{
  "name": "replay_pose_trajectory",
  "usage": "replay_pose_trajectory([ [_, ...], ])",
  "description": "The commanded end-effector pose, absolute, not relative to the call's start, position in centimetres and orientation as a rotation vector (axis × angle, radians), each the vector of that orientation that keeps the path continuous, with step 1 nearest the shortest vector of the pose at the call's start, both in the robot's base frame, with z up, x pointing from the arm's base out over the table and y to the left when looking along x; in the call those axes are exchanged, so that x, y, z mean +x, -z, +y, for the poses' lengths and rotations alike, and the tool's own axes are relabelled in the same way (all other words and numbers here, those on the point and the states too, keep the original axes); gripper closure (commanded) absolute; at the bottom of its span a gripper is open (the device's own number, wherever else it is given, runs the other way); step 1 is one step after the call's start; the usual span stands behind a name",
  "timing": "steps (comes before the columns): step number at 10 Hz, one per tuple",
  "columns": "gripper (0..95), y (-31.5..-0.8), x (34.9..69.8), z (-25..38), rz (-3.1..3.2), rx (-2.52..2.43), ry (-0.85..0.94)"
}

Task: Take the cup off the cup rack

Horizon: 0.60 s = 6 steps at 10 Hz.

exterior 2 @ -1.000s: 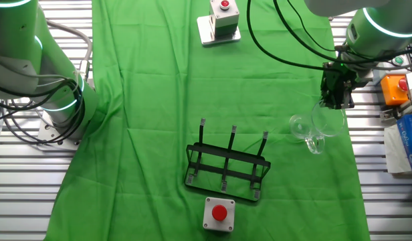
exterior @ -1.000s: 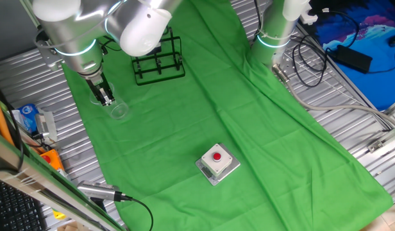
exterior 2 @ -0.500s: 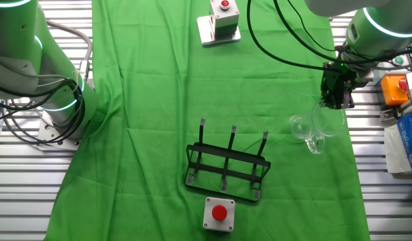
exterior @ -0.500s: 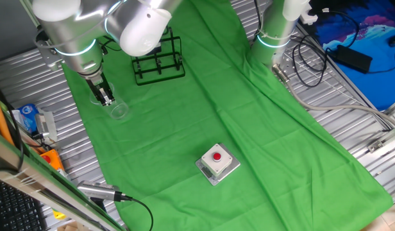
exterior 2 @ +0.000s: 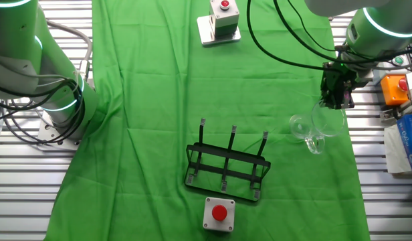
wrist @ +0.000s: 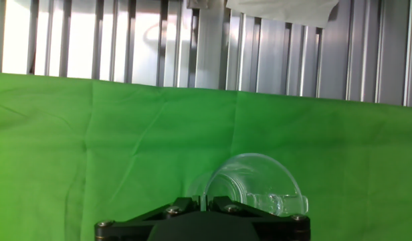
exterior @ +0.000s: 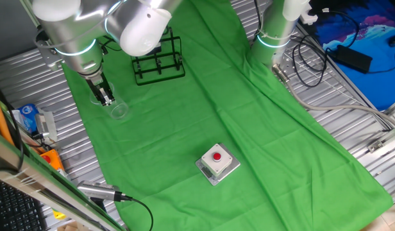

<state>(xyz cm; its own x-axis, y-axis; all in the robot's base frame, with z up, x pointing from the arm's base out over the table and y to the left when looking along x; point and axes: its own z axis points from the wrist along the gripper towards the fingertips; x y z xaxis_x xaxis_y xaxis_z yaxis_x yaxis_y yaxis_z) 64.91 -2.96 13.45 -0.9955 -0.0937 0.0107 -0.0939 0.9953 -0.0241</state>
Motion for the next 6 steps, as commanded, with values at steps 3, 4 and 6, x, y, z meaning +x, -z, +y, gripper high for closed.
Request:
replay_pose_trajectory([
  [3,95.0,-15.9,62.1,-9.8,-2.973,0.865,-0.042],
  [4,95.0,-15.9,61.9,-10.3,-2.976,0.86,-0.037],
  [6,95.0,-15.9,61.7,-10.6,-2.99,0.829,-0.026],
])
